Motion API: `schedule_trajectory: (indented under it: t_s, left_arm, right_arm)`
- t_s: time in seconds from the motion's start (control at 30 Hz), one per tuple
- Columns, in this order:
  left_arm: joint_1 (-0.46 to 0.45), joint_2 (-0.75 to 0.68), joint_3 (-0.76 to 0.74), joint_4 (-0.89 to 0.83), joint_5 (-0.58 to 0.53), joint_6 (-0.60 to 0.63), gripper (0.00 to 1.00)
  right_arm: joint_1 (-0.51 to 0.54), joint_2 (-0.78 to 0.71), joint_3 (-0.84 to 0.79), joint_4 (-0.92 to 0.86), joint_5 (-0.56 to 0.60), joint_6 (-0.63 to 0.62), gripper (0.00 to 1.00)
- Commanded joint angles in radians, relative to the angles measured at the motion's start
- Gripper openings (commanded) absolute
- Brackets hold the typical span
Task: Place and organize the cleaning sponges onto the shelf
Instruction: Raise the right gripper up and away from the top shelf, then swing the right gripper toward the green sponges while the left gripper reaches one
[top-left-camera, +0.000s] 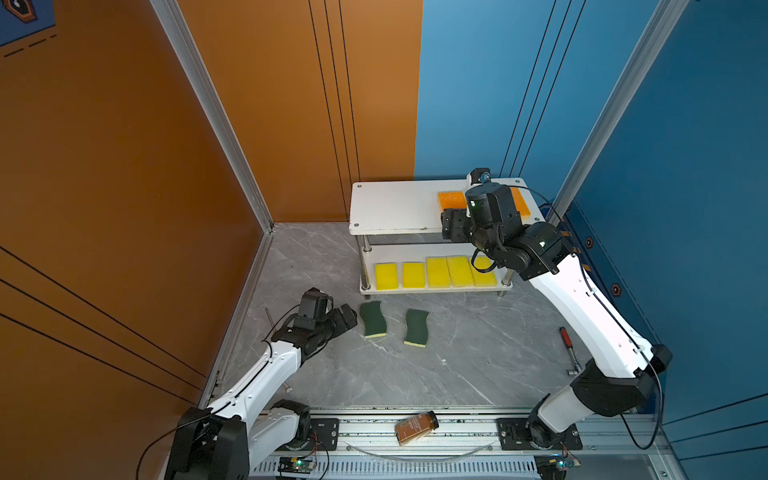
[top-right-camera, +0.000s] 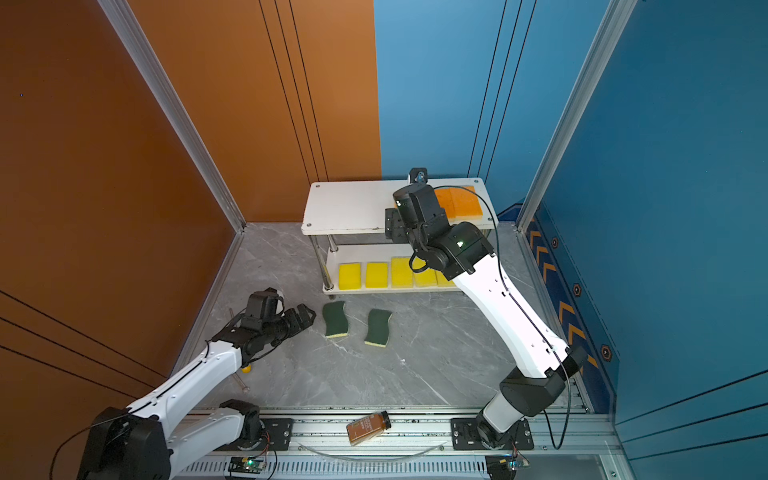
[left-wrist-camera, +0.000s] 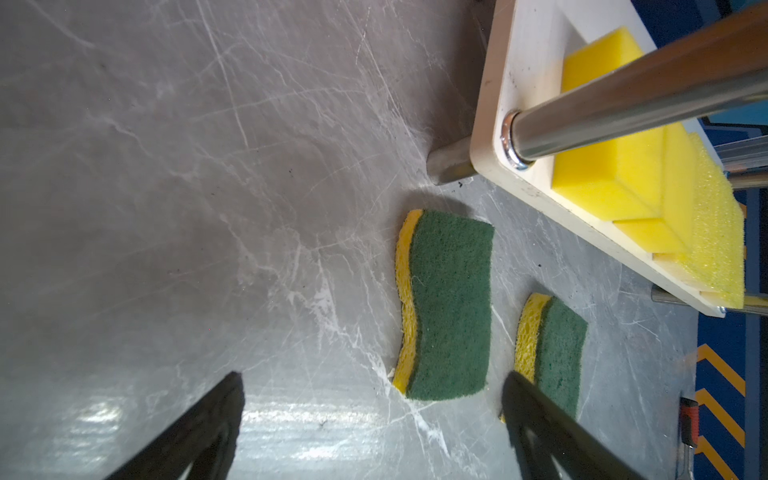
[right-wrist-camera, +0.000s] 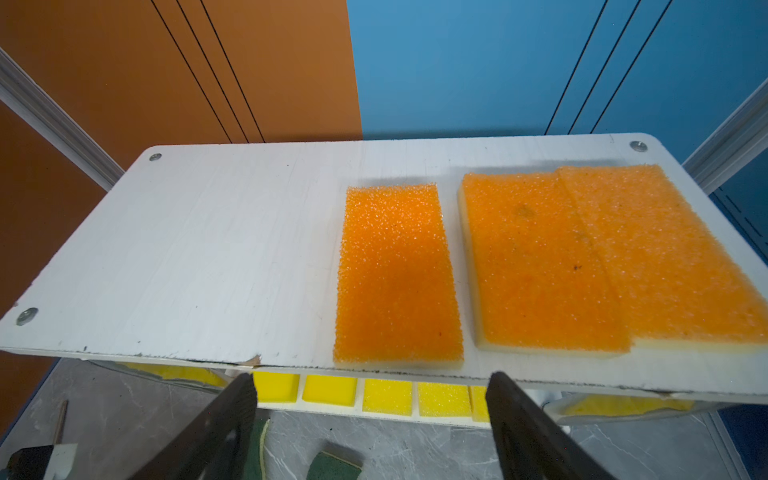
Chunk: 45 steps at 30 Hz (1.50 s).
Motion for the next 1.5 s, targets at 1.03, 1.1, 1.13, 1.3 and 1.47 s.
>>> schedule_trajectory:
  t_s: [1.03,1.1,1.13,1.3,1.47]
  left_arm:
    - [-0.104,0.043,0.019,-0.047,-0.107,-0.036,0.98]
    - [-0.138,0.048,0.02,-0.047,-0.14,-0.055,0.98]
    - [-0.152,0.049,0.018,-0.047,-0.156,-0.064,0.98]
    - [-0.226,0.044,0.011,-0.047,-0.259,-0.114,0.98]
    - [-0.282,0.089,0.045,-0.047,-0.31,-0.134,0.98]
  right_arm:
    - [0.18,-0.035,-0.385,-0.027,-0.408,-0.202,0.95]
    - [0.193,-0.045,-0.444,-0.013,-0.404,-0.183,0.96]
    - [0.195,-0.051,-0.47,0.0,-0.397,-0.172,0.96]
    - [0.176,-0.1,-0.656,0.116,-0.404,-0.095,0.99]
    - [0.12,-0.131,-0.788,0.176,-0.417,-0.053,1.0]
